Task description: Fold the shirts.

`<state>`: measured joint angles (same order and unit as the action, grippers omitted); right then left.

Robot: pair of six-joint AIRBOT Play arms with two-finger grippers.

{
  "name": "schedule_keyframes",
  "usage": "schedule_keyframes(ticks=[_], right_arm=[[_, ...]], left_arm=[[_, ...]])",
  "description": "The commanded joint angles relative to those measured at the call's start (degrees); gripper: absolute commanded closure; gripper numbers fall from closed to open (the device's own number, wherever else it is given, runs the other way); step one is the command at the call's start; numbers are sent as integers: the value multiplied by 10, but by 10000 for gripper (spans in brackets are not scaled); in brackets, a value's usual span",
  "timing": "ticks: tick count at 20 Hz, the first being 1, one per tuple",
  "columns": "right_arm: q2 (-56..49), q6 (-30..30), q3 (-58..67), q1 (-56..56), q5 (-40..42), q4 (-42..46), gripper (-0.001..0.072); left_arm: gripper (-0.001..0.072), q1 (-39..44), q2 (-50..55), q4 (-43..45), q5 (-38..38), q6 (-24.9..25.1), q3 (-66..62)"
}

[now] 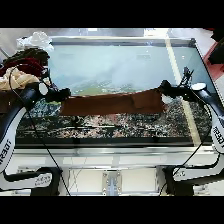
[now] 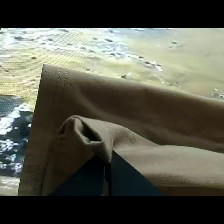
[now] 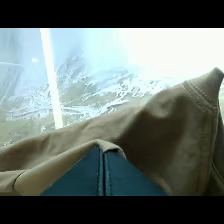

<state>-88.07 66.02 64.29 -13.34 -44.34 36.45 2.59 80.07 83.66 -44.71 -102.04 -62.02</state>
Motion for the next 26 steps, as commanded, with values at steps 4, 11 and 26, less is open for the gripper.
schedule_keyframes(ticks=[4, 11, 26], right_arm=[[-31, 17, 12, 9, -18, 60, 685], [-17, 17, 63, -66, -119, 46, 288], [-167, -44, 76, -111, -177, 2, 28]], left_arm=[[668, 0, 8, -11, 5, -2, -1], [-1, -1, 0, -46, 18, -3, -47], [-8, 62, -3, -273, 144, 136, -66]])
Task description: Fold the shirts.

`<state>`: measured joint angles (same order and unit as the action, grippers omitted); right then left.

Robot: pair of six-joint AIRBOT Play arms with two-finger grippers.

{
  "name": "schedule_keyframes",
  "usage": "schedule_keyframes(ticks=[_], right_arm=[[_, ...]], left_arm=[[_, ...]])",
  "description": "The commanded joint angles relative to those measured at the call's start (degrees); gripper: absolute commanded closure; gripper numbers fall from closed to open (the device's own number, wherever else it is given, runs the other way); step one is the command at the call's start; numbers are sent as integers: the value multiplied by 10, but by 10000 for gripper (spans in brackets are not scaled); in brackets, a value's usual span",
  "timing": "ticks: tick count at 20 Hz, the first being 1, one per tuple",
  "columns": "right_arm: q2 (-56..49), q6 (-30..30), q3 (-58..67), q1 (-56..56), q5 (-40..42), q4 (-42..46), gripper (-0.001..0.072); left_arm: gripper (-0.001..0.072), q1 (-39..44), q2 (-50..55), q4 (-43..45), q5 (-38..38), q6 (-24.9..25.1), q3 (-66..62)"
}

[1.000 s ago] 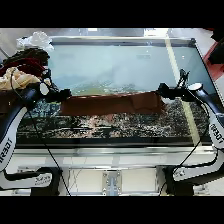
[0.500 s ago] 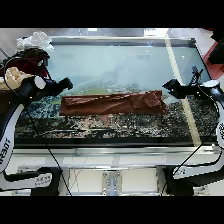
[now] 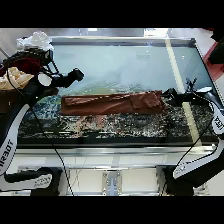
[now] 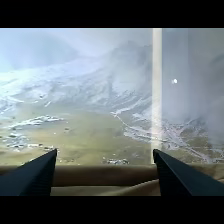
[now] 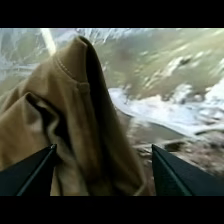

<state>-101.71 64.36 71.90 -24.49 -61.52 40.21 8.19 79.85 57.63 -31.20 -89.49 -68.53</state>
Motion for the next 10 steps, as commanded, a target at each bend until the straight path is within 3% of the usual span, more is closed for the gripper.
schedule_keyframes(ticks=[1, 4, 8, 9, 10], right_arm=[[-39, -32, 0, 3, -14, -50, 28], [-45, -68, 1, 31, -46, -93, 29], [-45, -68, 33, 71, -88, -87, 32], [-45, -55, 45, 76, -90, -85, 50], [-45, -45, 56, 78, -89, -84, 127]], left_arm=[[-8, 7, 0, -13, 9, 10, -1], [-6, 10, 0, -15, 7, 10, -1], [6, 19, 0, -16, 7, 10, -1], [25, 22, 0, -17, 7, 10, -1], [114, 24, 0, -17, 7, 10, -1]])
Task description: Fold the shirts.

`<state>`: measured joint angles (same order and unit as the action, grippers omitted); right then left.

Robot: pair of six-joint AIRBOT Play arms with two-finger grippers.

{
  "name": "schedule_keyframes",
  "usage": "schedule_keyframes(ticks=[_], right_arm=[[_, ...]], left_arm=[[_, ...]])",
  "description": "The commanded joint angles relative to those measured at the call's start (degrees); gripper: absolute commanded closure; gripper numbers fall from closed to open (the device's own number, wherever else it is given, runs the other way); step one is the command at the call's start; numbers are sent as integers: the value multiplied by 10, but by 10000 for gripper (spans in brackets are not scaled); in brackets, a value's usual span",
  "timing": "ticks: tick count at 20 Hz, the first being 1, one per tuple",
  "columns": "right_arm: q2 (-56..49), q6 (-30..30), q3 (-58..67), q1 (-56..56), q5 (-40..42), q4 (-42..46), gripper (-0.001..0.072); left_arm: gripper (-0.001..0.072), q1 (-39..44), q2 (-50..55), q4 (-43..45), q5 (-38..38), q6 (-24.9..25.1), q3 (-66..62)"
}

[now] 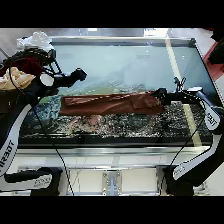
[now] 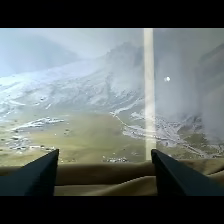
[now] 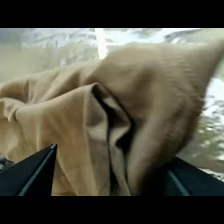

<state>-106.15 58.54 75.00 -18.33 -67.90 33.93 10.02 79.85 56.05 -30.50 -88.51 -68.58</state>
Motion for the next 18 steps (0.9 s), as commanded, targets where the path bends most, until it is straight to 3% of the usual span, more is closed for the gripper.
schedule_keyframes(ticks=[1, 2, 3, 5, 10, 14, 18], right_arm=[[-1, 28, 37, 16, -27, -22, 262], [-1, 33, 51, 16, -34, -18, 474], [-1, 40, 64, 16, -47, -16, 584], [3, 70, 91, 16, -67, -6, 683], [45, 141, 136, 27, -117, 80, 684], [98, 151, 156, 65, -128, 108, 685], [140, 157, 187, 110, -144, 129, 686]], left_arm=[[238, 8, 0, 0, 0, 1, -1], [417, 12, 0, 0, 0, 1, 0], [669, 16, 0, 2, 2, 1, 0], [692, 31, 4, 10, 1, 3, 0], [693, 127, 84, 10, -51, 18, -10], [693, 219, 210, 9, -102, 23, -94], [693, 250, 293, 11, -134, 6, -185]])
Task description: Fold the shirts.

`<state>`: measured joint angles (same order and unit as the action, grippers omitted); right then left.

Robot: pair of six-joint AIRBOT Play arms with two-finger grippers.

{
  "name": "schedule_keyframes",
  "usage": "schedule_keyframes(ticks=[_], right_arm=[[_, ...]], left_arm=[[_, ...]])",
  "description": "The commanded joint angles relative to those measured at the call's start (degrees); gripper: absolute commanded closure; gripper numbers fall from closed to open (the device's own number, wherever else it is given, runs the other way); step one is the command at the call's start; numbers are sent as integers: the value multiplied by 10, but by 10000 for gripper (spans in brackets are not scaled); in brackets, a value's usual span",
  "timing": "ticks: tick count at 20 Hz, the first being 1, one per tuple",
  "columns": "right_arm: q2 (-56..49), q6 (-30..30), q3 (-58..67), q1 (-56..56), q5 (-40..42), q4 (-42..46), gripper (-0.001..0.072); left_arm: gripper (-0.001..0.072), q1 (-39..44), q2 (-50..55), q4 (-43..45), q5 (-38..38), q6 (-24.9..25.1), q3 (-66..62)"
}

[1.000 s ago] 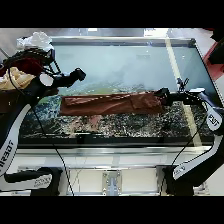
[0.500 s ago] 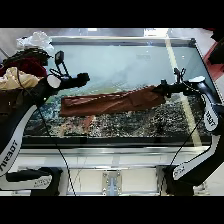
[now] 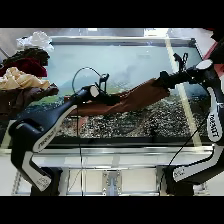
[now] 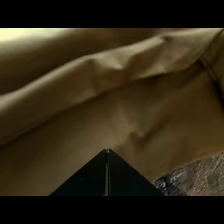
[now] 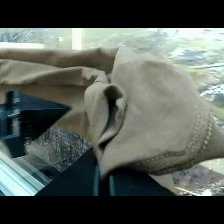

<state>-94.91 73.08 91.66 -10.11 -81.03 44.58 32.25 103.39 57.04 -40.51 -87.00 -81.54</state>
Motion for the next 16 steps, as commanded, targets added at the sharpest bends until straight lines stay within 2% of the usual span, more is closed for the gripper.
schedule_keyframes(ticks=[1, 4, 9, 13, 16], right_arm=[[32, 18, 31, 37, -13, 24, 686], [33, 24, 58, 64, -12, 22, 686], [33, 37, 68, 104, -3, 28, 687], [33, 58, 68, 143, 16, 27, 688], [33, 83, 68, 203, 71, 20, 688]], left_arm=[[693, 27, 67, 19, -45, -17, -68], [693, 27, 71, 90, -47, -54, -73], [692, 5, 52, 112, -78, -55, -134], [691, -53, -30, 289, -153, -58, -203], [692, -109, -113, 393, -166, -81, -208]])
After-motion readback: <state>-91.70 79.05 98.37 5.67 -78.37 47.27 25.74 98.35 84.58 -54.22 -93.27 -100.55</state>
